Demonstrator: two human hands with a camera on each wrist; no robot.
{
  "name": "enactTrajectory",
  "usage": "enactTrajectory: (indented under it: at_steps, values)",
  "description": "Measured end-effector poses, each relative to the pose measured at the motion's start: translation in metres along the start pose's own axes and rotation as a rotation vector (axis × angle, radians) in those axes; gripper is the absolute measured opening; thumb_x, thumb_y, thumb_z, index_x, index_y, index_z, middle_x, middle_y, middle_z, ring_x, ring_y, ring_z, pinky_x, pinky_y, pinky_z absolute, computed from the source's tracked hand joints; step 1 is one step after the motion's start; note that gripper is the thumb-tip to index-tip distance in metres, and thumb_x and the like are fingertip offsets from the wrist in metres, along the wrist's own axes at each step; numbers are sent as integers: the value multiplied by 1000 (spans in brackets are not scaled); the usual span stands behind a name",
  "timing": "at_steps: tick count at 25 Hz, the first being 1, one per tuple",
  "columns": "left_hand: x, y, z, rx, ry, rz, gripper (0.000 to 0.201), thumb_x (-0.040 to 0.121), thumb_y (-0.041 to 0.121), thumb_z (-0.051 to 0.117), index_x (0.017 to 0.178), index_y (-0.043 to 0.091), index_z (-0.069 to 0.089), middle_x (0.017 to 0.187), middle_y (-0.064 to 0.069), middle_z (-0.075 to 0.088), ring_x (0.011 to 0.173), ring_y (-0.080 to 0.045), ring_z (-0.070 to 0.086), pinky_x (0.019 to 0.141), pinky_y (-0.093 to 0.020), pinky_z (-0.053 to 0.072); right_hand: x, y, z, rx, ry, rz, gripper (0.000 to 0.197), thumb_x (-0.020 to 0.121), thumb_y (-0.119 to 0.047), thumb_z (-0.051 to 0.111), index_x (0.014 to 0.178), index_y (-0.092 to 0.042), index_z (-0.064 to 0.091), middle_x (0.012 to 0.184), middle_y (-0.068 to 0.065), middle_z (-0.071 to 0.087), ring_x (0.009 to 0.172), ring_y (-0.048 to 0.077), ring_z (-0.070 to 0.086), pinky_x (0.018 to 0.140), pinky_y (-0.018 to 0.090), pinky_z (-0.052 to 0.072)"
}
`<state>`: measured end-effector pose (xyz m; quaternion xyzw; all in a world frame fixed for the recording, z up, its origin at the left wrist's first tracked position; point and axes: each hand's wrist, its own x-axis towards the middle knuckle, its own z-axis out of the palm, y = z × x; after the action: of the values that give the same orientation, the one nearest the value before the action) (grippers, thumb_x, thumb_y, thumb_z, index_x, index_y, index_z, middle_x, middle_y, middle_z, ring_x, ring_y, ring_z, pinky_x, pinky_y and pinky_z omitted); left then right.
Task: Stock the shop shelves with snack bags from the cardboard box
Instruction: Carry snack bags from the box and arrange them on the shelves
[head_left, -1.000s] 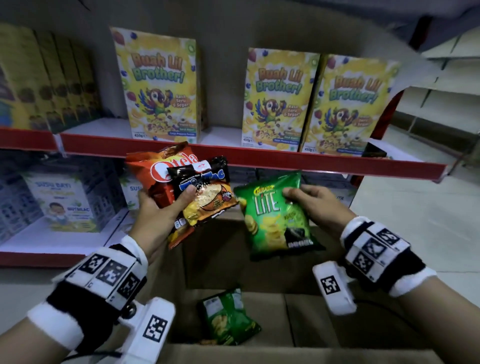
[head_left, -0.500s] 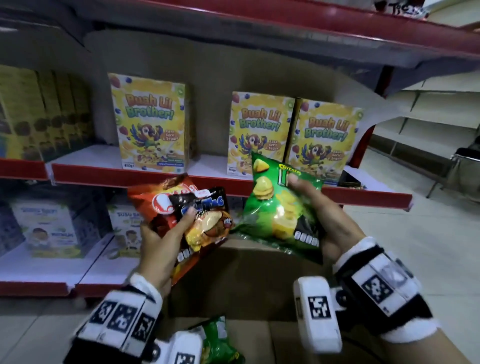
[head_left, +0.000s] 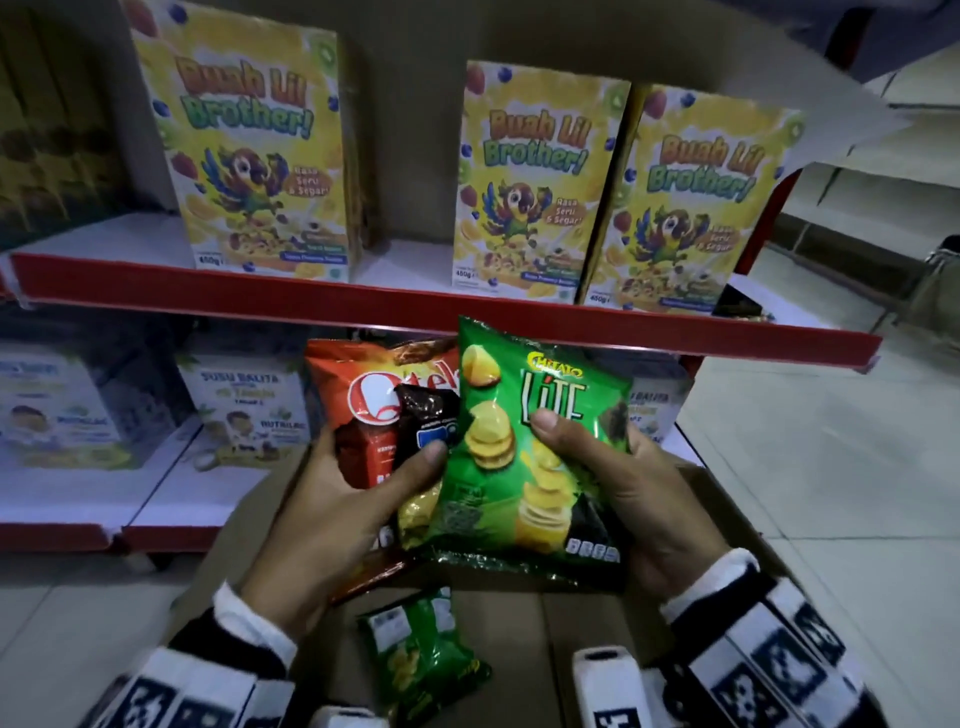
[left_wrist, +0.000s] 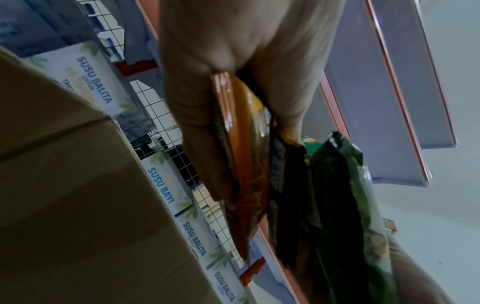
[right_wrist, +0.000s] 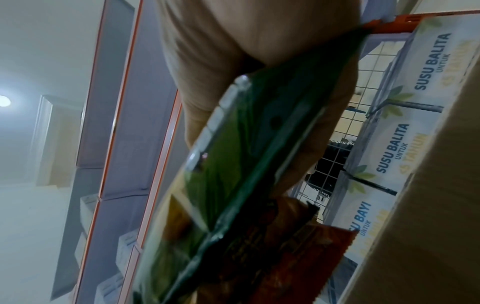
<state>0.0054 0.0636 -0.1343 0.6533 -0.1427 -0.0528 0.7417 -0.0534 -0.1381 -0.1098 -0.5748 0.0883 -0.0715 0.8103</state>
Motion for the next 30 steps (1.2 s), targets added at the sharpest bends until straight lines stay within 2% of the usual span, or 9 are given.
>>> enactTrajectory:
  at_steps: [4, 8, 12, 15, 18, 22, 26, 28, 30]
  values:
    - [14, -17, -4, -11, 94, -39, 76, 55, 54, 78, 125, 34, 53, 107, 10, 72, 95, -12, 70, 89, -39, 53, 16, 19, -8, -120, 84, -62, 72, 53, -43, 89, 114, -14, 64, 108, 12, 72, 100, 35, 68, 95, 54, 48]
    - [23, -37, -3, -58, 171, -94, 60, 50, 56, 78, 104, 54, 53, 99, 23, 71, 88, -1, 70, 76, -28, 53, 29, 36, -12, -108, 121, -64, 60, 59, -33, 88, 109, -8, 66, 105, 14, 72, 97, 34, 69, 94, 56, 49]
    - [36, -49, 4, -71, 152, -120, 76, 59, 48, 82, 127, 32, 53, 111, 8, 71, 100, -12, 69, 86, -36, 55, 46, 43, -18, -101, 173, -34, 58, 59, -30, 84, 108, -4, 65, 103, 16, 72, 93, 36, 70, 85, 55, 54]
    - [31, -34, 7, -22, 175, -170, 84, 58, 47, 84, 132, 23, 51, 119, 4, 68, 107, -18, 66, 92, -42, 52, 38, 39, -17, -45, 200, 29, 58, 58, -34, 87, 106, -10, 67, 102, 13, 73, 91, 33, 71, 72, 44, 58]
    - [18, -3, 13, -7, 176, -274, 78, 58, 37, 89, 128, 23, 55, 115, 4, 71, 105, -17, 68, 85, -34, 57, 15, 27, -7, -29, 291, 187, 72, 40, -51, 91, 98, -15, 69, 101, 13, 73, 95, 35, 69, 82, 54, 55]
    - [0, 51, 24, -72, 255, -369, 64, 62, 23, 78, 123, 17, 59, 115, -3, 71, 107, -23, 67, 91, -44, 54, -18, -11, 18, -105, 396, 267, 70, 36, -59, 89, 90, -20, 66, 97, 7, 74, 96, 29, 69, 88, 56, 52]
    - [-5, 131, 30, -84, 325, -409, 60, 62, 32, 79, 118, 24, 62, 113, 1, 71, 105, -19, 68, 91, -45, 53, -40, -80, 48, -143, 404, 267, 59, 42, -60, 87, 86, -27, 67, 94, -2, 75, 93, 18, 70, 84, 38, 57]
    - [3, 190, 32, -83, 327, -395, 62, 63, 30, 79, 122, 23, 60, 116, -1, 70, 107, -22, 66, 95, -50, 49, -43, -140, 69, -195, 381, 226, 55, 46, -57, 86, 81, -21, 64, 84, -16, 73, 80, 0, 68, 70, 15, 53]
    - [15, 249, 33, -97, 342, -373, 61, 64, 27, 79, 122, 19, 61, 116, -2, 70, 109, -23, 65, 97, -52, 48, -40, -199, 93, -209, 361, 185, 51, 52, -50, 87, 84, -18, 64, 80, -21, 72, 72, -7, 66, 60, 7, 48]
